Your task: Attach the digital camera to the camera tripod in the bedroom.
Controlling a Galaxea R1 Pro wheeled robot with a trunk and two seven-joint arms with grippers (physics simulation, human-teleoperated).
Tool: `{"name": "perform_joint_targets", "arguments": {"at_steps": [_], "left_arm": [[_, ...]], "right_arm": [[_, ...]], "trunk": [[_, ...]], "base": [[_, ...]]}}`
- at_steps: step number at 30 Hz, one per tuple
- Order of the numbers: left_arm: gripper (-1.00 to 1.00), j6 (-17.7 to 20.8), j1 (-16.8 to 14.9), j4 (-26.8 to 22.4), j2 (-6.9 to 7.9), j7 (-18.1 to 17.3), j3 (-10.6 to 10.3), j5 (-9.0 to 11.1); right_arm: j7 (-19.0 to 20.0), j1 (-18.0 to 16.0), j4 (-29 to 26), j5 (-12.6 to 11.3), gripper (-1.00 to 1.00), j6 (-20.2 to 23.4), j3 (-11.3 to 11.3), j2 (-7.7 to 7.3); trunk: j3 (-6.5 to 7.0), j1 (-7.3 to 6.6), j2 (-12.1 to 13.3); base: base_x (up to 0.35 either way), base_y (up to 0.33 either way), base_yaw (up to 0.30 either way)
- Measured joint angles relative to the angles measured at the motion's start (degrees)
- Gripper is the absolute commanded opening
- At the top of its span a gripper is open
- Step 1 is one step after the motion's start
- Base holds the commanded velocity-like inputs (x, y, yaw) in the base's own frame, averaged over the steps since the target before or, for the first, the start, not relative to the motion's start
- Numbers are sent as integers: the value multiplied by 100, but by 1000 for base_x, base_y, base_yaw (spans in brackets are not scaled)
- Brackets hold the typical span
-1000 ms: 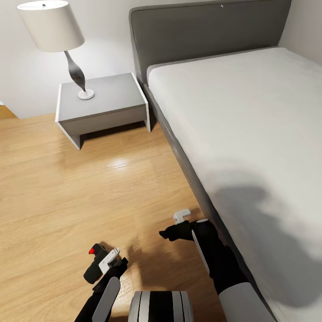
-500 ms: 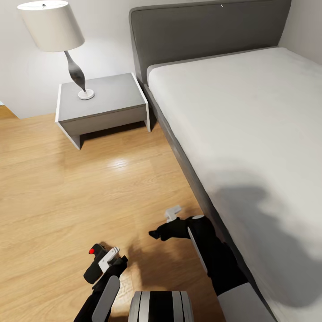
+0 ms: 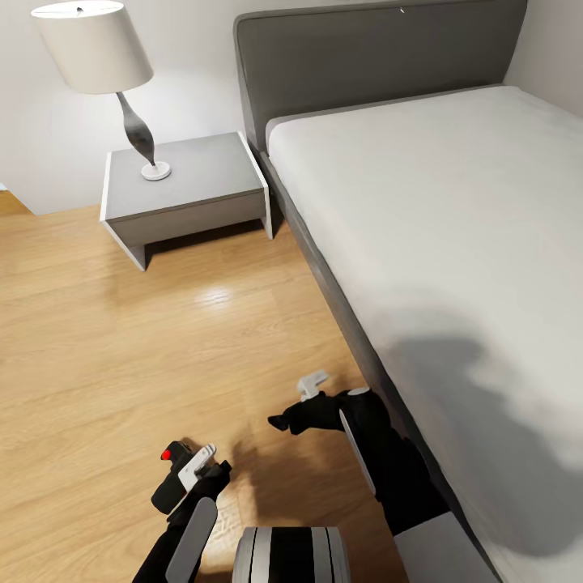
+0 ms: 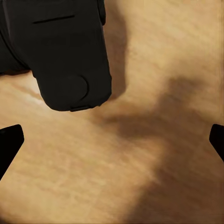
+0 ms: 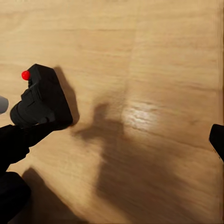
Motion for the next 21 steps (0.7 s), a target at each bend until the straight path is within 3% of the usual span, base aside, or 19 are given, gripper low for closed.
{"name": "perform_joint_targets", "arguments": {"at_steps": [21], "left_arm": [[100, 4, 0, -22, -2, 0, -16, -2]], "right_arm": [[-332, 1, -25, -41, 100, -94, 20, 0]], "trunk": [[0, 0, 0]], "base": [[0, 0, 0]]}}
